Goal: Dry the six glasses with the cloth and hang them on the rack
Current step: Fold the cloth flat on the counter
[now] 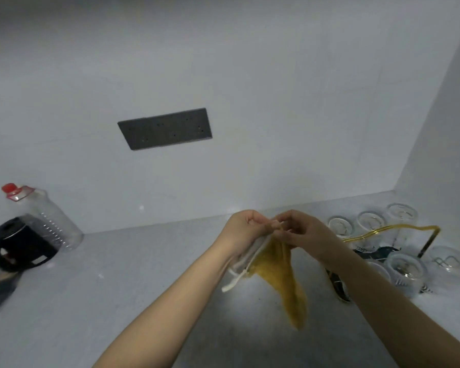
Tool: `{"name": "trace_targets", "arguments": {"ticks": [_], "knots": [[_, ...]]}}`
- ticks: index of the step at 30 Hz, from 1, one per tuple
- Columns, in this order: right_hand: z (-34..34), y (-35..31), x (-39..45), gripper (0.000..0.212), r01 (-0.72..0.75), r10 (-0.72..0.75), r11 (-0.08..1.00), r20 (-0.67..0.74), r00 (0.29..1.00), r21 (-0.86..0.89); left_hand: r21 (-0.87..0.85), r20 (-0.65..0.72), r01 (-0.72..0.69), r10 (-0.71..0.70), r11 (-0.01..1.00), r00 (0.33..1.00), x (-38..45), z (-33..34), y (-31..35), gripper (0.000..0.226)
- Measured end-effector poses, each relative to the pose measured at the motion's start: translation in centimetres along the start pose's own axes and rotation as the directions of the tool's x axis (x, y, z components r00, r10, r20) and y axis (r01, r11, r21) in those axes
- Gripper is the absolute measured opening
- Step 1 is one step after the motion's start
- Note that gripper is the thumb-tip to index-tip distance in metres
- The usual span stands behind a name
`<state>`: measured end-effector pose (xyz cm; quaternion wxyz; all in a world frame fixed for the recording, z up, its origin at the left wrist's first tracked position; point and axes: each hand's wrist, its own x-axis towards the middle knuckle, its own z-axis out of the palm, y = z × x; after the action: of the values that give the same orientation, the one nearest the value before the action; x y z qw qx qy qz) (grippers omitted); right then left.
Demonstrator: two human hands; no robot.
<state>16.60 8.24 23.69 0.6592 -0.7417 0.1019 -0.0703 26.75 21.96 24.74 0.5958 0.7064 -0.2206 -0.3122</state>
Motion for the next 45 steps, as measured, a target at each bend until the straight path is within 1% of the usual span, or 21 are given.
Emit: {"name": "trace_targets", "arguments": {"ticks": [1,3,5,6,8,10,12,13,16,19,21,23,25,29,32,35,37,39,41,43,45], "knots": [[1.4,-0.1,0.4,0.013,0.019,-0.019,0.999,-0.002,1.000,-0.039,-0.028,-0.018,0.017,-0.017,0.999,1.000,-0.4,-1.2,-0.7,0.014],[4.0,0.0,1.4,0.002,0.036,-0.037,0.999,-0.041,0.998,-0.024,-0.108,-0.034,0.040,-0.044,0.993,0.998,-1.6,-3.9,-1.8,0.016],[5.5,0.2,2.1,0.008,0.032,-0.031,0.999,-0.102,0.994,0.015,-0.134,0.017,0.037,-0.035,0.990,0.999,-2.5,-5.9,-2.8,0.027],[6.4,0.2,2.6,0.008,0.023,-0.021,1.000,-0.115,0.993,0.016,-0.108,0.045,0.031,-0.027,0.994,0.999,-3.1,-7.1,-3.3,0.030],[7.5,0.0,3.2,0.006,0.020,-0.021,1.000,-0.135,0.991,-0.010,-0.018,0.089,0.001,0.000,1.000,0.996,-4.0,-8.6,-4.3,0.028],[8.6,-0.3,3.9,0.007,0.040,-0.041,0.999,-0.158,0.987,-0.009,0.054,0.097,-0.051,0.045,0.997,0.994,-4.7,-9.9,-5.3,0.034],[9.1,-0.6,4.5,0.007,0.074,-0.077,0.997,-0.201,0.976,-0.020,0.166,0.045,-0.136,0.130,0.977,0.990,-5.0,-10.7,-6.0,0.035],[9.2,-0.7,4.7,0.006,0.097,-0.102,0.995,-0.200,0.974,-0.035,0.217,0.010,-0.164,0.165,0.962,0.986,-5.0,-11.0,-6.2,0.033],[8.9,-1.2,5.0,0.018,0.167,-0.179,0.980,-0.109,0.978,-0.111,0.248,-0.050,-0.157,0.174,0.956,0.983,-4.9,-11.7,-6.3,0.030],[8.1,-1.9,5.1,0.023,0.208,-0.225,0.944,-0.037,0.974,-0.256,0.286,-0.074,-0.131,0.158,0.949,0.985,-4.7,-12.1,-5.9,0.028],[7.4,-2.3,5.0,0.020,0.235,-0.249,0.887,0.017,0.968,-0.398,0.333,-0.124,-0.082,0.129,0.939,0.984,-4.6,-12.4,-5.6,0.022],[6.7,-2.4,5.0,0.016,0.244,-0.251,0.808,0.062,0.966,-0.537,0.378,-0.168,-0.042,0.113,0.925,0.979,-4.6,-12.7,-5.3,0.017],[6.3,-2.3,5.0,0.013,0.236,-0.240,0.750,0.078,0.968,-0.617,0.391,-0.183,-0.045,0.125,0.919,0.975,-4.6,-12.8,-4.9,0.015],[5.8,-1.9,5.0,0.009,0.255,-0.252,0.716,0.100,0.962,-0.650,0.452,-0.212,-0.095,0.210,0.887,0.955,-4.6,-12.5,-4.0,0.014],[5.9,-1.8,4.6,0.011,0.262,-0.284,0.732,0.068,0.956,-0.629,0.472,-0.239,-0.128,0.266,0.872,0.934,-4.5,-12.3,-3.5,0.016],[6.3,-1.6,4.0,0.014,0.235,-0.277,0.772,0.021,0.961,-0.590,0.464,-0.203,-0.139,0.257,0.875,0.945,-5.0,-12.5,-3.1,0.020],[6.5,-1.6,3.6,0.015,0.197,-0.225,0.799,0.021,0.974,-0.568,0.437,-0.150,-0.139,0.225,0.889,0.963,-5.5,-12.9,-3.0,0.021],[6.5,-1.7,3.0,0.013,0.161,-0.157,0.847,0.050,0.986,-0.507,0.374,-0.051,-0.146,0.178,0.916,0.983,-5.9,-13.6,-2.9,0.021],[6.6,-1.7,2.5,0.010,0.122,-0.091,0.907,0.095,0.991,-0.404,0.319,0.062,-0.142,0.129,0.937,0.990,-6.2,-14.3,-2.8,0.018],[6.6,-1.3,2.5,0.007,0.080,-0.038,0.932,0.126,0.991,-0.352,0.317,0.126,-0.075,0.037,0.945,0.991,-6.0,-15.0,-2.9,0.016],[6.8,-0.3,3.2,0.006,0.033,0.016,0.929,0.131,0.991,-0.368,0.347,0.146,0.023,-0.079,0.938,0.986,-5.1,-15.5,-3.6,0.016]]}}
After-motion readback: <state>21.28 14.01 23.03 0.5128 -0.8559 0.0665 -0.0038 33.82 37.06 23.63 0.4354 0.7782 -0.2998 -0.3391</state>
